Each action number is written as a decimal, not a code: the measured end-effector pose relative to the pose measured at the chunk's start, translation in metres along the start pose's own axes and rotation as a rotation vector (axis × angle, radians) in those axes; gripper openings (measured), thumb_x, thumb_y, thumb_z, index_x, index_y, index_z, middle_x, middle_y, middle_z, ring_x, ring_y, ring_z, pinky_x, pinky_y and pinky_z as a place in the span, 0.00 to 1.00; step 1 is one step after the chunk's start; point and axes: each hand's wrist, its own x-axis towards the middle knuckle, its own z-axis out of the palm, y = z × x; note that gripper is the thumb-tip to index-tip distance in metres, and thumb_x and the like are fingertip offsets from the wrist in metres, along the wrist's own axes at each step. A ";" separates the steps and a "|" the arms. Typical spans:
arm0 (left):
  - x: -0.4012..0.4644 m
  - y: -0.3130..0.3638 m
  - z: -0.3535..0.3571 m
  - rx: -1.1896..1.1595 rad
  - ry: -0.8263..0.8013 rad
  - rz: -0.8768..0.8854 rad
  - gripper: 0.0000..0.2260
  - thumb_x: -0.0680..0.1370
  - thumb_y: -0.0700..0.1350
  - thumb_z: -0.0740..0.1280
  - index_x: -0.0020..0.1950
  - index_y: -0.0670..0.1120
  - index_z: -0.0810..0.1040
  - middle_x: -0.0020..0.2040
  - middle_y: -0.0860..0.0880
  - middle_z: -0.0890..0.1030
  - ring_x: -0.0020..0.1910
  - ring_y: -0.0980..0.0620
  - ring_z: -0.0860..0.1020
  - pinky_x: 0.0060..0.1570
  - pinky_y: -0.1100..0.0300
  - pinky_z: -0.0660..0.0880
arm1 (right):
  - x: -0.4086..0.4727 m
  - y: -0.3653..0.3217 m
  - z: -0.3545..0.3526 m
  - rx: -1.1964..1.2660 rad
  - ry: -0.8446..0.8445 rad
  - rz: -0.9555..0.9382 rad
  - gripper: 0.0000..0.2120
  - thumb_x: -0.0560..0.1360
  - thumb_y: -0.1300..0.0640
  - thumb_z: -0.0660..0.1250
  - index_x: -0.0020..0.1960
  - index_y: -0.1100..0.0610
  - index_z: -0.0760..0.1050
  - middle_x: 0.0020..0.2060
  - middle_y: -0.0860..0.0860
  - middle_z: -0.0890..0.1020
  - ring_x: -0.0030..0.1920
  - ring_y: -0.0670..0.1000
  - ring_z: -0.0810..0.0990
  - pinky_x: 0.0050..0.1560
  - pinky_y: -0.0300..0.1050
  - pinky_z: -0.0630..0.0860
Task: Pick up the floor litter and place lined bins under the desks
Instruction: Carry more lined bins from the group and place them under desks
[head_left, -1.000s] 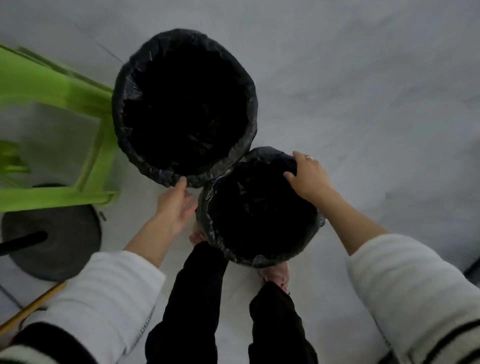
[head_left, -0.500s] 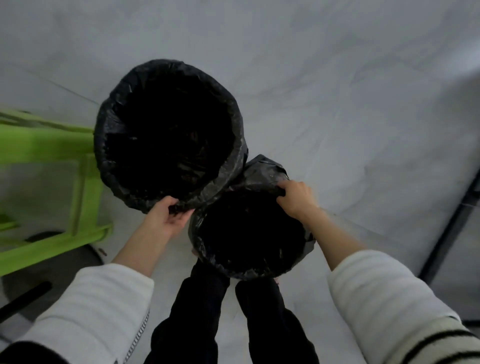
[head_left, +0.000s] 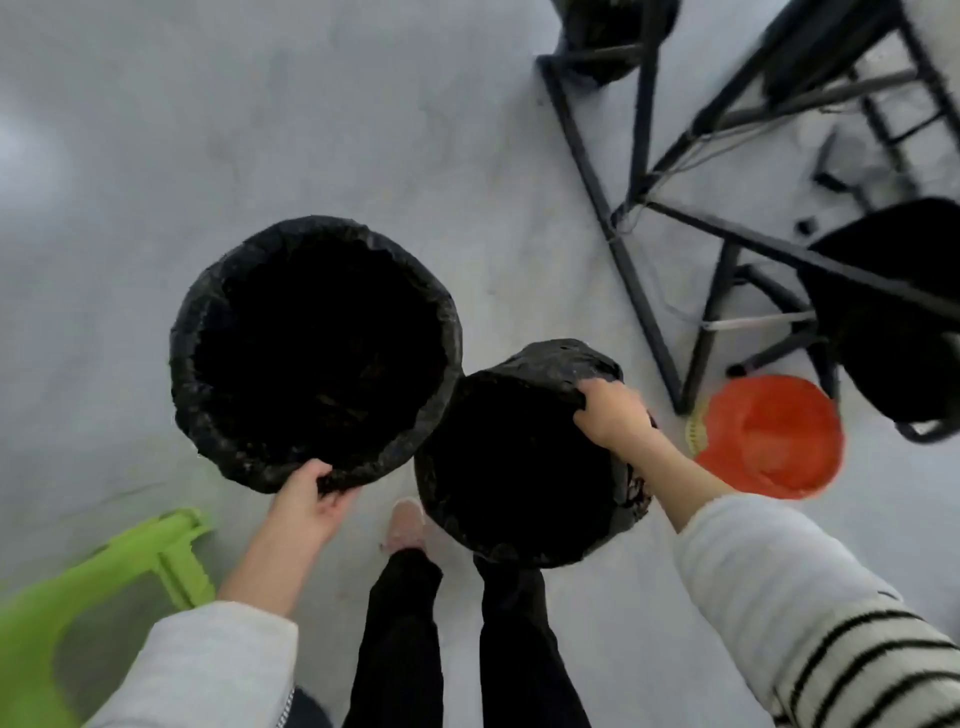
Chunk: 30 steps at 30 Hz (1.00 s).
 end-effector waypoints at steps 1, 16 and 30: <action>-0.017 -0.002 0.005 0.062 -0.013 0.029 0.06 0.79 0.34 0.54 0.50 0.39 0.70 0.67 0.38 0.70 0.70 0.42 0.67 0.71 0.48 0.63 | -0.022 0.017 -0.006 0.035 0.022 0.032 0.13 0.74 0.61 0.60 0.58 0.59 0.74 0.53 0.60 0.81 0.55 0.61 0.78 0.46 0.47 0.71; -0.245 -0.285 0.088 0.886 -0.324 0.463 0.19 0.75 0.30 0.60 0.66 0.32 0.66 0.56 0.37 0.74 0.59 0.38 0.75 0.55 0.43 0.74 | -0.387 0.360 0.053 0.617 0.286 0.725 0.13 0.72 0.62 0.60 0.55 0.59 0.75 0.55 0.60 0.80 0.57 0.60 0.78 0.53 0.46 0.74; -0.412 -0.625 0.221 1.320 -0.788 0.251 0.04 0.72 0.33 0.63 0.40 0.37 0.68 0.40 0.39 0.74 0.39 0.43 0.76 0.23 0.50 0.78 | -0.611 0.640 0.087 0.611 0.541 1.336 0.15 0.75 0.62 0.57 0.61 0.61 0.73 0.60 0.60 0.77 0.60 0.61 0.76 0.56 0.48 0.73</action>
